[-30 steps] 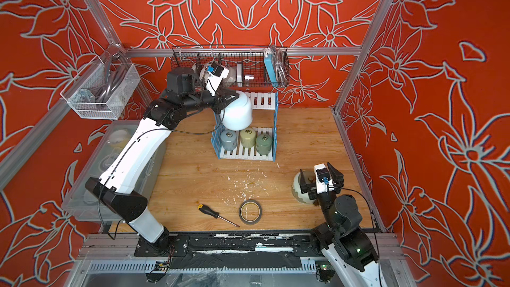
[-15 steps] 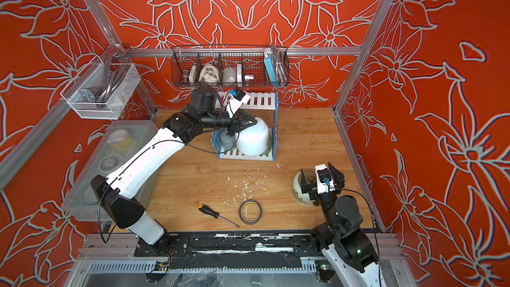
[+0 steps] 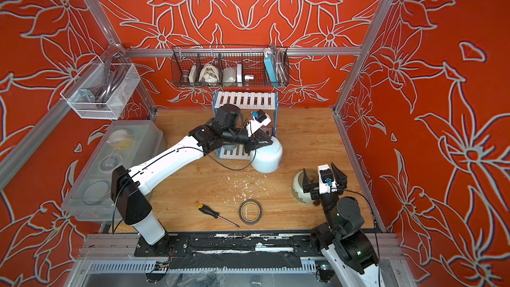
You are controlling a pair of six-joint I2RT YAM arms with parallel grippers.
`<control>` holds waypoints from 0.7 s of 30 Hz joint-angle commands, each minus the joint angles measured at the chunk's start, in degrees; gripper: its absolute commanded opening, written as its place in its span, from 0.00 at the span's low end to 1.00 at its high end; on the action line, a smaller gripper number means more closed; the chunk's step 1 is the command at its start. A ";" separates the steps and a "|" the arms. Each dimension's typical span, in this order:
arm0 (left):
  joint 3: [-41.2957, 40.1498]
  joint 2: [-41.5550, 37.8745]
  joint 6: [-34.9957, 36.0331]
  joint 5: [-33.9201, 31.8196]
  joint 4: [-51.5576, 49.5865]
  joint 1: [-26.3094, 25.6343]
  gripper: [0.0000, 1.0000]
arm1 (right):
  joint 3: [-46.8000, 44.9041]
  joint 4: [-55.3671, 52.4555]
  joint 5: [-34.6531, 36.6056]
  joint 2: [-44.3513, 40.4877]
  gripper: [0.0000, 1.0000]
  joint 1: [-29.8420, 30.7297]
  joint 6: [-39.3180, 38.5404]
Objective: Remove the tea canisters from the shelf
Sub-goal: Place the tea canister at the center of the board.
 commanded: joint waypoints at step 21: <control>-22.12 -0.33 -3.35 -10.14 37.92 -5.74 0.00 | -0.11 0.84 0.32 -1.58 0.99 -1.15 0.19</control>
